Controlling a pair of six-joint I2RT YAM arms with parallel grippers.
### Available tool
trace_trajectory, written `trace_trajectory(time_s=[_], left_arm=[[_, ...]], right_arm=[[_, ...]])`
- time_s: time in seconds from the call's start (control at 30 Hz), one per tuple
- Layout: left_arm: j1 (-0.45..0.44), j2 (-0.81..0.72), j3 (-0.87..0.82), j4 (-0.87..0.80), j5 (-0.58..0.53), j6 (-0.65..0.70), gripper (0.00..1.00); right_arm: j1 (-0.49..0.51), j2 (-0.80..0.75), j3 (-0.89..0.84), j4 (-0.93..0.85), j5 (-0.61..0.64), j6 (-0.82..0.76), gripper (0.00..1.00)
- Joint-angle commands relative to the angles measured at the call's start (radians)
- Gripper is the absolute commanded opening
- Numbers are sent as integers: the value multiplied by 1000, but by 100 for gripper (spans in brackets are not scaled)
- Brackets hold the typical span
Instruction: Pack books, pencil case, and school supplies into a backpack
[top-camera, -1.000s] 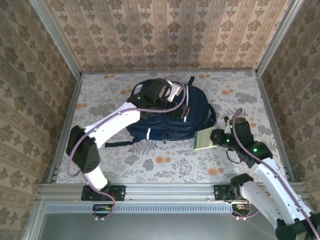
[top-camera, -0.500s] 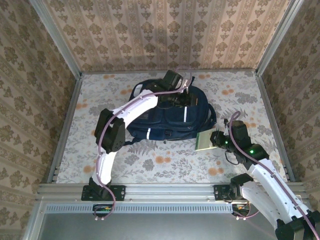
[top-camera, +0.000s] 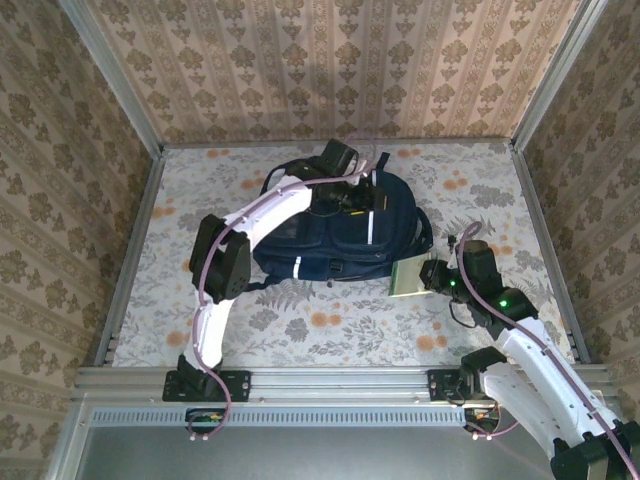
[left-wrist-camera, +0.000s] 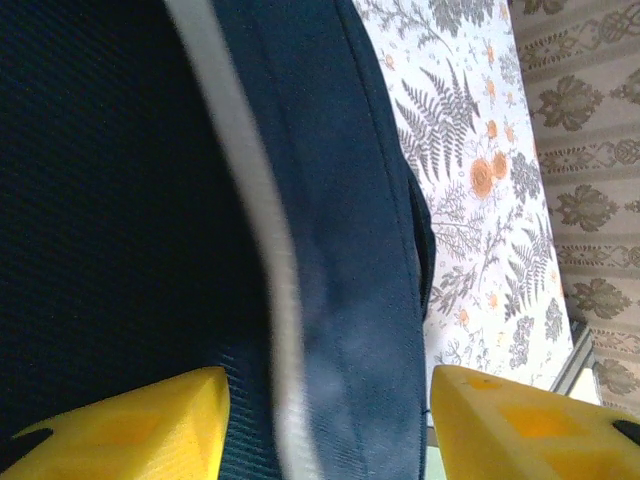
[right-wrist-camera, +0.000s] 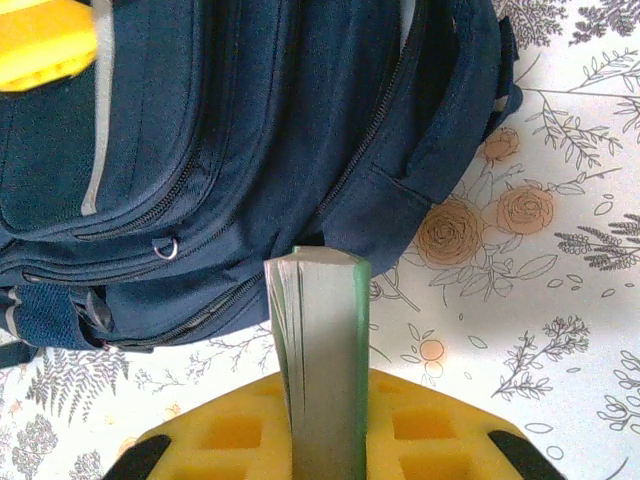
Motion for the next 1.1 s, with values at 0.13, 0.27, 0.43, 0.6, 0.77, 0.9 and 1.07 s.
trace_trajectory(time_s=[0.13,0.27,0.43,0.6,0.77,0.9,1.07], left_arm=[[18,-17,57,-66,-1,58,57],[10,24,96,-66,28,54,55],[-11,57,108,-38,71,36,45],[-32,89,103,-26,92,23,40],[-39,97,89,-13,88,11,29],[-28,69,88,-55,64,47,3],[9,-56,23,-53,79,89,0]], right_arm=[[-6,0,-12,81,-6,10,16],[-7,-1,-14,79,-7,8,16],[-7,-5,-19,77,-8,11,17],[-7,-7,-16,75,-11,22,17],[-7,-8,-16,80,-14,27,17],[-8,-24,-2,54,8,27,16],[-7,-81,25,10,52,8,16]])
